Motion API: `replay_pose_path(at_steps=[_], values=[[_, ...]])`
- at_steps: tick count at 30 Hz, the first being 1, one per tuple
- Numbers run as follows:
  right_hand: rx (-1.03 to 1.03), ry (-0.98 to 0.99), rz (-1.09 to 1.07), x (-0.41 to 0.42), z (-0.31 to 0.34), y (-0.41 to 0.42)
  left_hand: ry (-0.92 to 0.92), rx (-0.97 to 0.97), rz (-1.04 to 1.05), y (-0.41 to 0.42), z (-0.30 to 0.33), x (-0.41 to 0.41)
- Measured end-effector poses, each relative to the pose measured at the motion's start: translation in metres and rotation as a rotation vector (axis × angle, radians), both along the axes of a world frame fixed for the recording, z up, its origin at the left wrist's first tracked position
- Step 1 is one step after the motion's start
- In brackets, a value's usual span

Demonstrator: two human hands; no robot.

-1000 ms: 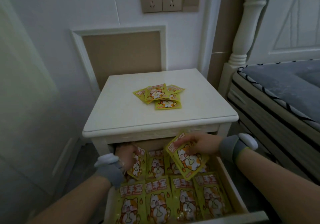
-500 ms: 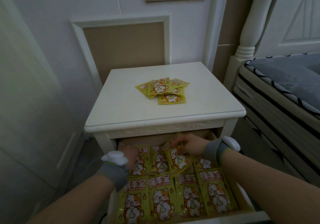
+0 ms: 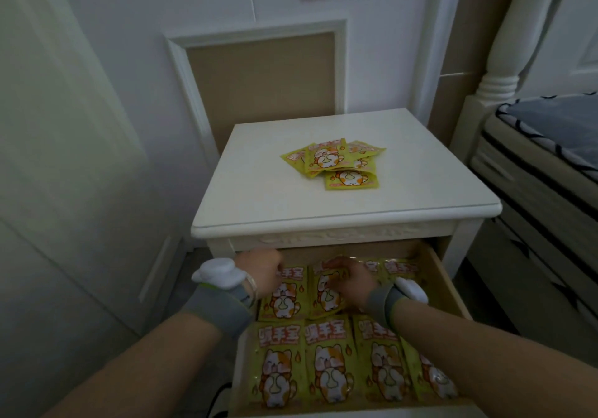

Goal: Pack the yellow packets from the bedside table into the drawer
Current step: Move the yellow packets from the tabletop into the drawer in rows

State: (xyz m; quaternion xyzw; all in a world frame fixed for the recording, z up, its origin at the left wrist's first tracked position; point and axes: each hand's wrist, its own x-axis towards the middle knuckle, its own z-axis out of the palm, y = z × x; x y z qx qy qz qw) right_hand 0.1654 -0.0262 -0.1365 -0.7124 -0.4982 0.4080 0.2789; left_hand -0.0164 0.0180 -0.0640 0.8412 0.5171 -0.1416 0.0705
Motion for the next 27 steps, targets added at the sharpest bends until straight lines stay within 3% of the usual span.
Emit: replay_pose_path(at_steps=[8,18,24,27], values=[[0.073,-0.359,0.064,-0.005,-0.021,-0.003,-0.028,-0.009,-0.008,-0.002,0.004,-0.011],[-0.005,-0.383,0.139,0.002,-0.019,-0.002,-0.017,-0.018,0.034,-0.006,0.017,-0.011],[0.129,-0.312,0.106,-0.003,0.013,-0.004,-0.059,0.049,0.035,-0.008,0.029,-0.006],[0.24,-0.355,0.167,-0.001,0.046,-0.011,-0.167,0.05,0.016,-0.012,0.049,0.003]])
